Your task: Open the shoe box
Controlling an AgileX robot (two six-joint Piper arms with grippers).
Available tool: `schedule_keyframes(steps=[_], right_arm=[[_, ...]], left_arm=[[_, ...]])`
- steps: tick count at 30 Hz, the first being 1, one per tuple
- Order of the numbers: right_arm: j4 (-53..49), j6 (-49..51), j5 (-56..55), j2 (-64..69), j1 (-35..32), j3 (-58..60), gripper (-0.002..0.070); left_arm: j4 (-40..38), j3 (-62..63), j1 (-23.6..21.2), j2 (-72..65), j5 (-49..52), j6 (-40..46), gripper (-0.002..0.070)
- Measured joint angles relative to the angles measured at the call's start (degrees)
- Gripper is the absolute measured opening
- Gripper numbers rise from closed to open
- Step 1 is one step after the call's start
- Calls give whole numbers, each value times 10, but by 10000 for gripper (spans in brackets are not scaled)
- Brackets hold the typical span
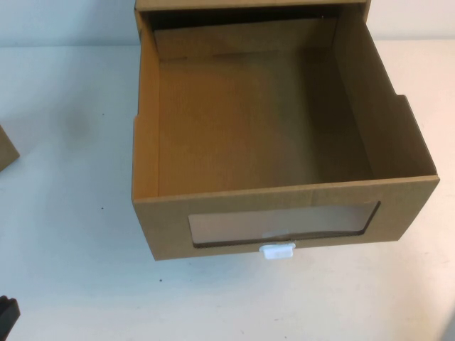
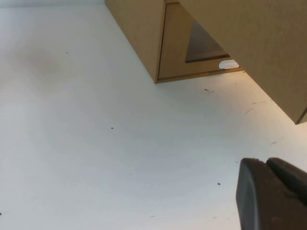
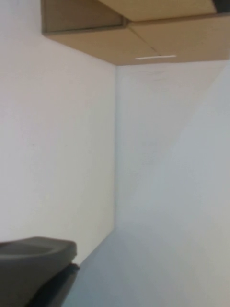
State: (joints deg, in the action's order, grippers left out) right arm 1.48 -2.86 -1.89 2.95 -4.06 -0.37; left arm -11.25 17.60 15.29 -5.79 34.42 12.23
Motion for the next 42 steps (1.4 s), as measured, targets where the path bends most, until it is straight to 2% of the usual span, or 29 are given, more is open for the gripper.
schedule_keyframes(steps=[1, 3, 9, 12, 42], right_arm=[[52, -52, 5, -5, 0, 8, -18], [103, -95, 24, -19, 0, 17, -18], [70, -31, 176, -34, 0, 19, -18], [59, -15, 214, -34, 0, 21, -18], [61, -12, 220, -34, 0, 21, -18]], left_arm=[[0, 0, 0, 0, 0, 0, -3], [0, 0, 0, 0, 0, 0, -3], [0, 0, 0, 0, 1, 0, -3], [0, 0, 0, 0, 1, 0, -3], [0, 0, 0, 0, 1, 0, -4]])
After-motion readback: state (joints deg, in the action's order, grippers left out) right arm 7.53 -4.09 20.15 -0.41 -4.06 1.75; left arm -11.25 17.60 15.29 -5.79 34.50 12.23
